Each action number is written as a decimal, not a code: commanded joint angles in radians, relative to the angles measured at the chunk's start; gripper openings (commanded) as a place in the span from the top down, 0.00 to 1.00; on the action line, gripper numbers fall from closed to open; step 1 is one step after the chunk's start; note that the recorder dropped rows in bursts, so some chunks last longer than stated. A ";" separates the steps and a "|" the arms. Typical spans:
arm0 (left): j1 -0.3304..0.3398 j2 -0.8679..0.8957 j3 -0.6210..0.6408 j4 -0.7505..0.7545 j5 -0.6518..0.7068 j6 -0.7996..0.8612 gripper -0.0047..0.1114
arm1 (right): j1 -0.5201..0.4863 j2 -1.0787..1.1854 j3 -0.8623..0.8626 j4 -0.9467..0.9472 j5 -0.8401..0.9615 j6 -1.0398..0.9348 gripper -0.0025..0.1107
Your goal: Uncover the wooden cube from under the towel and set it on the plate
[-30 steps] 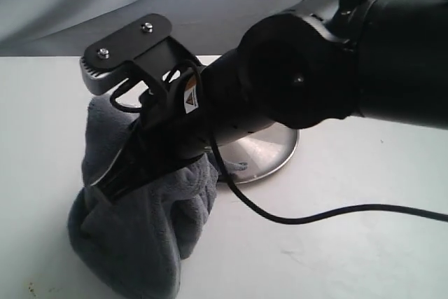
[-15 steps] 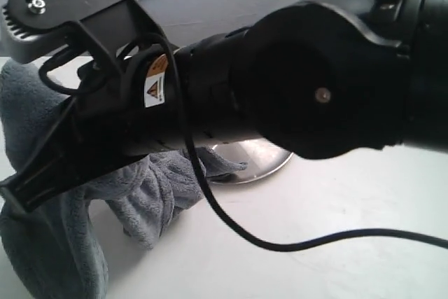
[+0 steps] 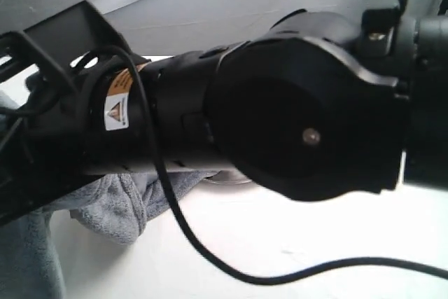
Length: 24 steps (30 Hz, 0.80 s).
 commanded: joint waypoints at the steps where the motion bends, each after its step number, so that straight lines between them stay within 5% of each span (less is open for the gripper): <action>1: 0.002 -0.003 0.003 -0.001 -0.009 -0.005 0.96 | -0.081 -0.009 0.000 0.005 0.062 0.077 0.98; 6: 0.002 -0.003 0.003 -0.001 -0.009 -0.005 0.96 | -0.189 -0.017 0.003 0.003 0.186 0.111 0.98; 24: 0.002 -0.003 0.003 -0.001 -0.009 -0.005 0.96 | -0.438 -0.121 0.082 -0.019 0.149 0.350 0.98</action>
